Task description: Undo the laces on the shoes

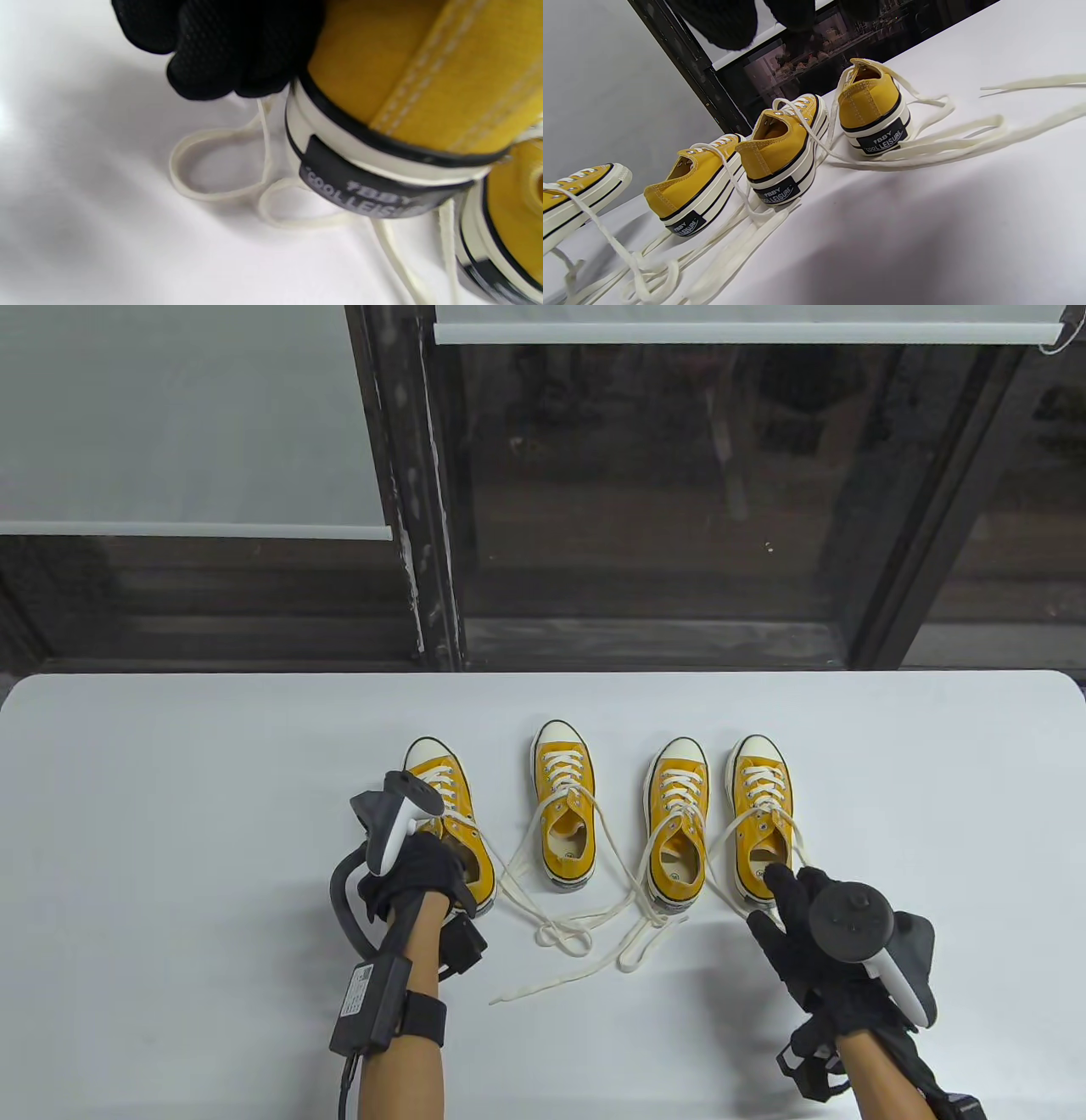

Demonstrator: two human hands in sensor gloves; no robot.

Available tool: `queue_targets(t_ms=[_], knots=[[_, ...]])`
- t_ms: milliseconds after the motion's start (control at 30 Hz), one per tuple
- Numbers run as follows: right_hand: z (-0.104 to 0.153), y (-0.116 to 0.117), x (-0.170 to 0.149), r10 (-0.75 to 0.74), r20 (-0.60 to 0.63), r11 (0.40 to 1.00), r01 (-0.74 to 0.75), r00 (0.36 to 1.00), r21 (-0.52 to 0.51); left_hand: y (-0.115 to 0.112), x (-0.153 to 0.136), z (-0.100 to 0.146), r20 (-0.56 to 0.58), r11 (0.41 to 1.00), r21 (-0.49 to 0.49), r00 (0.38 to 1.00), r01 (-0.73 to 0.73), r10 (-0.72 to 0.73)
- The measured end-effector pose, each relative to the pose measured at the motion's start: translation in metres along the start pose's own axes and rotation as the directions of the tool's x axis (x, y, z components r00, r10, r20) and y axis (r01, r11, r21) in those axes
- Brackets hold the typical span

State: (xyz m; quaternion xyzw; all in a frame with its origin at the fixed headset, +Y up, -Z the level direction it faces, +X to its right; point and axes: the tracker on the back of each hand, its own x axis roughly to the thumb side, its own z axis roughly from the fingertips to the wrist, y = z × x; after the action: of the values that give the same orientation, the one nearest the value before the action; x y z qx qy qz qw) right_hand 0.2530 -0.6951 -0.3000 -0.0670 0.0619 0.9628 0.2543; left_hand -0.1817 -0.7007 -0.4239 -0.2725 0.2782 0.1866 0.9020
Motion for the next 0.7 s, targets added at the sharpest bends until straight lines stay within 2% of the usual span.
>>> queue_targets(t_ms=[167, 300, 400, 533, 667, 700], knots=[[0.0, 0.0, -0.001, 0.019, -0.015, 1.0, -0.019, 1.0, -0.003, -0.009, -0.001, -0.027, -0.065, 0.999, 0.015, 0.997, 0.037, -0.036], [0.0, 0.0, 0.0, 0.026, -0.012, 1.0, -0.026, 1.0, -0.005, -0.021, -0.008, -0.036, -0.076, 0.999, 0.007, 0.996, 0.047, -0.046], [0.0, 0.001, 0.002, 0.035, -0.008, 0.999, -0.035, 0.999, -0.009, -0.032, -0.019, -0.039, -0.066, 0.997, 0.042, 0.996, 0.065, -0.063], [0.0, 0.001, 0.001, 0.032, -0.007, 0.999, -0.033, 0.999, -0.014, -0.021, -0.028, -0.019, 0.022, 0.999, 0.026, 0.999, 0.039, -0.039], [0.001, -0.001, 0.001, 0.023, -0.003, 0.999, -0.023, 1.0, -0.024, 0.003, -0.027, 0.031, 0.124, 0.992, 0.111, 0.99, 0.055, -0.069], [0.001, -0.001, 0.002, 0.024, 0.0, 0.999, -0.024, 1.0, -0.027, 0.007, -0.025, 0.048, 0.179, 0.985, 0.163, 0.98, 0.056, -0.085]])
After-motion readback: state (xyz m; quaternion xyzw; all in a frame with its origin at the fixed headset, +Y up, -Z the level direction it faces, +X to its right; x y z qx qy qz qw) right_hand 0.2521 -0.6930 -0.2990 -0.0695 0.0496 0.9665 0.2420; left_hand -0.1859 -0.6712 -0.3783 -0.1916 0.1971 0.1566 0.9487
